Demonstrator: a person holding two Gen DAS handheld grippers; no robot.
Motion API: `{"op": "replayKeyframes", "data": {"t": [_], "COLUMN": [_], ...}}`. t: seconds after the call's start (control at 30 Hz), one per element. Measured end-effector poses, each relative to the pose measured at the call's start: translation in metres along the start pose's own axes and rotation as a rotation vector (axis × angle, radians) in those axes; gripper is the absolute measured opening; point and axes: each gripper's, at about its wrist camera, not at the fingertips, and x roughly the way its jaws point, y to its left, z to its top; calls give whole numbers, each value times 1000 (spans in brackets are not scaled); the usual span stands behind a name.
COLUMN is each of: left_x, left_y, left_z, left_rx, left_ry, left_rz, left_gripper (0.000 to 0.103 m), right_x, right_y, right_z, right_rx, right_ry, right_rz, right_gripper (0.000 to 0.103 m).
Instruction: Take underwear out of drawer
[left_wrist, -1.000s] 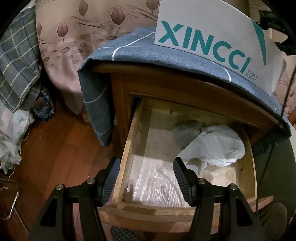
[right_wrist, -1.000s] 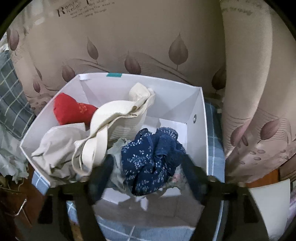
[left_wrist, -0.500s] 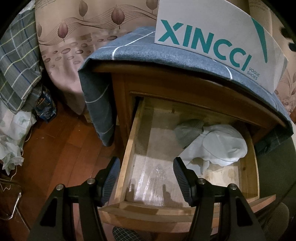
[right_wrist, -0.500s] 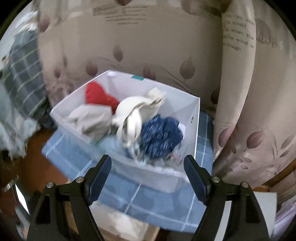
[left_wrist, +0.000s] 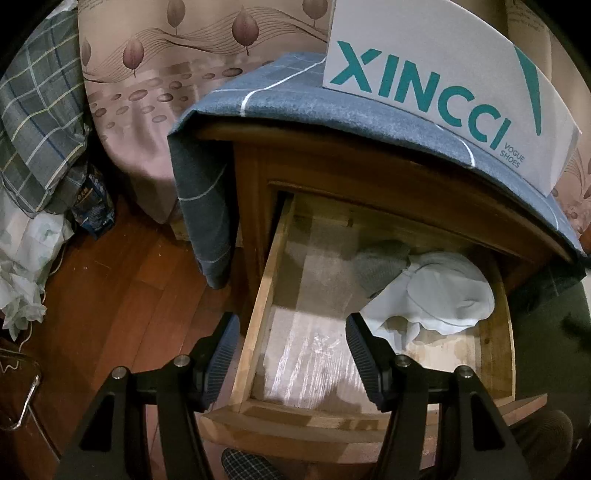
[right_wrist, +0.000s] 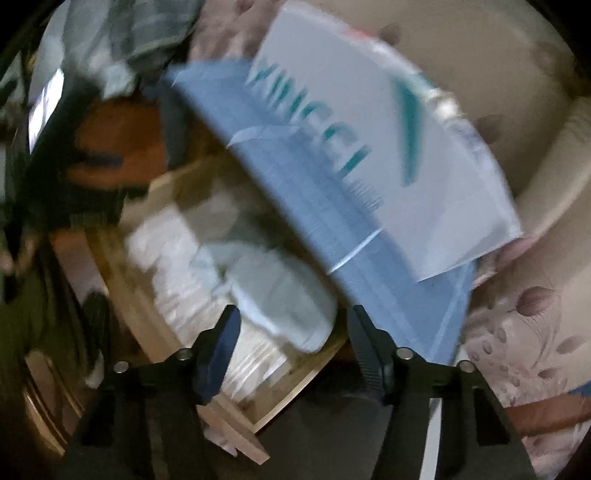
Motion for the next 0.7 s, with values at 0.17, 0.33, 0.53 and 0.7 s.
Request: {"op": "replayKeyframes", "data": {"t": [0.17,0.33,0.53,0.7], "left_x": [0,-1,-3,-1], "left_y": [2,2,7,13], "left_z": [0,0,1,2], "left_rx": [-9,-8,-36,-70], "left_ry": [2,2,-6,8], "left_rz": [-6,-9,-22,-42], "left_gripper": [61,61,61,61], "right_x": [51,93,135,165], "right_y": [28,39,52,69], "right_z": [-7,0,1,-1], "right_rx": [-126,-170,-242,-354], "right_ry": [95,168,237,268], "right_rz": [4,2,-28,-112], "right_gripper": [55,55,56,60]}}
